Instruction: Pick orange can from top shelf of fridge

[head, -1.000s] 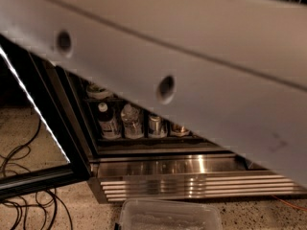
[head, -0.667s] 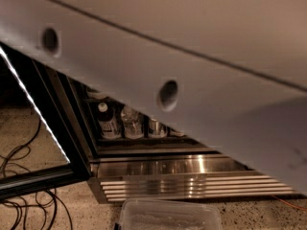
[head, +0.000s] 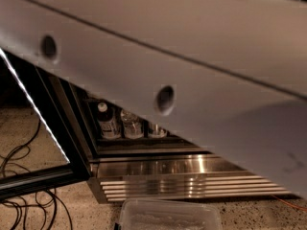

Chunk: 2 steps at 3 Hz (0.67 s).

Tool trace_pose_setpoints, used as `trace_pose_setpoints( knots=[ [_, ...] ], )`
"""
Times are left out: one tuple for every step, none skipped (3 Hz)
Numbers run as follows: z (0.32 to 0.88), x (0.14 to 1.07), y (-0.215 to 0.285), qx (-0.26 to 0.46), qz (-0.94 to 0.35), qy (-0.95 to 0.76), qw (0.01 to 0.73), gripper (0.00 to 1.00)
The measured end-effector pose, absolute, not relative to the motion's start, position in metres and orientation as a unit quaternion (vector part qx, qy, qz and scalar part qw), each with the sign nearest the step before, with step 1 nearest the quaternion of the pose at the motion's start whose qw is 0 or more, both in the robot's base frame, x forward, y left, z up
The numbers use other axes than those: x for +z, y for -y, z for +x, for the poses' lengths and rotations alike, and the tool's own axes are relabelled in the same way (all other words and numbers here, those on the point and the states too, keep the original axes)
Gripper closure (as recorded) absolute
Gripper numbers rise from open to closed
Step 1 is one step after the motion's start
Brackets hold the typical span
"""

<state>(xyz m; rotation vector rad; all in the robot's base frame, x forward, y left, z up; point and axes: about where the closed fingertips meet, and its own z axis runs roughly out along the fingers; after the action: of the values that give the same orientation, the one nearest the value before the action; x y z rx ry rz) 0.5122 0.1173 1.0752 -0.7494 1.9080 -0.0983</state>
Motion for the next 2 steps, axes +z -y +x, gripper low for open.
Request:
trace_pose_setpoints(
  knots=[
    [0.514,1.074,-0.119,-0.038,-0.287,-0.796,0.531,0.0],
    [0.509,1.056,-0.124,-0.069,-0.265,-0.787,0.553,0.0]
  ],
)
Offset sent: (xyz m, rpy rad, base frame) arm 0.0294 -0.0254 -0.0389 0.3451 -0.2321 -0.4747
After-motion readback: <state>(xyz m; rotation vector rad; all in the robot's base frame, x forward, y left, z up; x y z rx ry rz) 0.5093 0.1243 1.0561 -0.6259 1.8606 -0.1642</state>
